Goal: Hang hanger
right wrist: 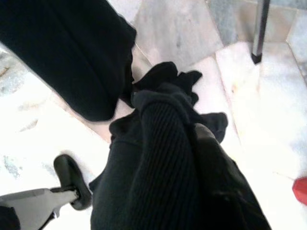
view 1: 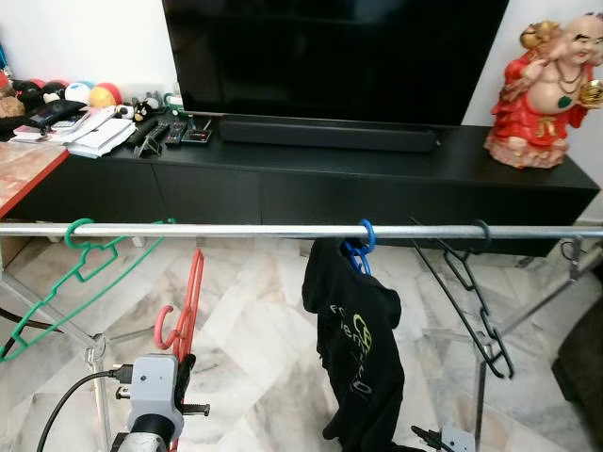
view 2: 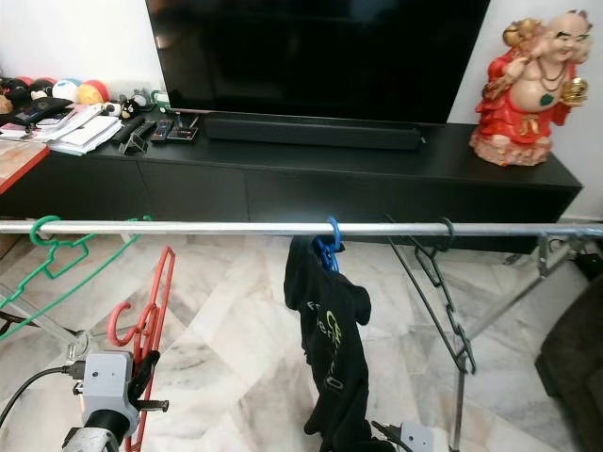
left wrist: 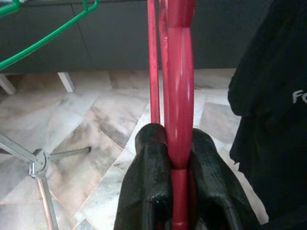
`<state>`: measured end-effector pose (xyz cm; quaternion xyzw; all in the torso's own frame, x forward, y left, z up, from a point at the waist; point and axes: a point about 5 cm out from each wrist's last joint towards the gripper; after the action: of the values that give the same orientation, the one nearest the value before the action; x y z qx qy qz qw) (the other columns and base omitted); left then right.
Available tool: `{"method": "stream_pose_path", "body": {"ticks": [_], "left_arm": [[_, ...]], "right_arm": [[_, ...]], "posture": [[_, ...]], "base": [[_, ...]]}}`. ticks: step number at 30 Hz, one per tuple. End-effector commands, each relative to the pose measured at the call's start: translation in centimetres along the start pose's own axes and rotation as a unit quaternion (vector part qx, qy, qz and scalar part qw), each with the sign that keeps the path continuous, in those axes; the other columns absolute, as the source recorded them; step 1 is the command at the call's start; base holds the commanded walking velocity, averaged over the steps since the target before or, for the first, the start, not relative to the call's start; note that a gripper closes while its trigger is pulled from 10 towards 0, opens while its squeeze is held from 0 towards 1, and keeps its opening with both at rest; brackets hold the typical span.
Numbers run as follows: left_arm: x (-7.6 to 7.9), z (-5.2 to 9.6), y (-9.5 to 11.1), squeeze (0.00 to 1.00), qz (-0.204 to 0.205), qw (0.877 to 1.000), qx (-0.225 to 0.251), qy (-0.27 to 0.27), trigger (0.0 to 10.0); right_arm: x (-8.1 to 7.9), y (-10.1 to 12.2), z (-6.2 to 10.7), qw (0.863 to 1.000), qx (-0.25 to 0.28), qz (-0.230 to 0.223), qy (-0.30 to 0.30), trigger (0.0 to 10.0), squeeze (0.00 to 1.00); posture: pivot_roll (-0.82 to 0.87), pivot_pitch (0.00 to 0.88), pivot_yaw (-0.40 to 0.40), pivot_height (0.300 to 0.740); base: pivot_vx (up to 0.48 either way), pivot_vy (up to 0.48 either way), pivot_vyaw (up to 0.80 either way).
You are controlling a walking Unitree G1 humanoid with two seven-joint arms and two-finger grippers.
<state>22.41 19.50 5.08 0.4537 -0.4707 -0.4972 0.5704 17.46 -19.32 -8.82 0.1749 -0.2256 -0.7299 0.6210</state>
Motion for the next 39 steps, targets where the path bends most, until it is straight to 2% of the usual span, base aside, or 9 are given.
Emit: {"method": "stream_pose_path", "body": {"ticks": [1,18,28,39], "left_arm": [[-0.09,0.46,-0.65,0.0,0.001,1.0,-0.01,0.006,10.0],[-0.03,0.34,-0.56,0.0,0.003,1.0,-0.008,0.006,10.0],[-0.14,0.25,-0.71,0.0,0.015,1.0,-0.017,0.013,10.0],[-0.18,0.28,-0.73,0.0,0.017,1.0,-0.017,0.016,10.0]], "right_arm": [[0.04,0.75,-0.1,1.0,0.008,0.003,-0.001,10.0,0.0],[0.03,0.76,-0.1,1.0,0.008,0.004,-0.001,10.0,0.0],[0.07,0.81,-0.11,1.0,0.009,0.006,-0.002,10.0,0.0],[0.09,0.82,-0.11,1.0,0.009,0.007,-0.001,10.0,0.0]], "posture": [[0.06,0.047,-0.013,0.74],[0.06,0.047,-0.014,0.74],[0.06,0.05,-0.017,0.74],[0.06,0.051,-0.019,0.74]], "base": [[-0.296,0.0,0.0],[-0.294,0.0,0.0],[0.0,0.0,0.0],[0.0,0.48,0.0]]}}
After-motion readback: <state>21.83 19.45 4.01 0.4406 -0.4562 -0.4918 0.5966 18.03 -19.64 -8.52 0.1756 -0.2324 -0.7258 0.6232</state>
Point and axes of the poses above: a point about 5 cm out from each wrist's last joint towards the gripper, its own z axis pointing back from the gripper into the wrist, its own y axis along the axis of the wrist's last joint, x = y × z, and after that the axes turned 9 degrees about z, right-handed
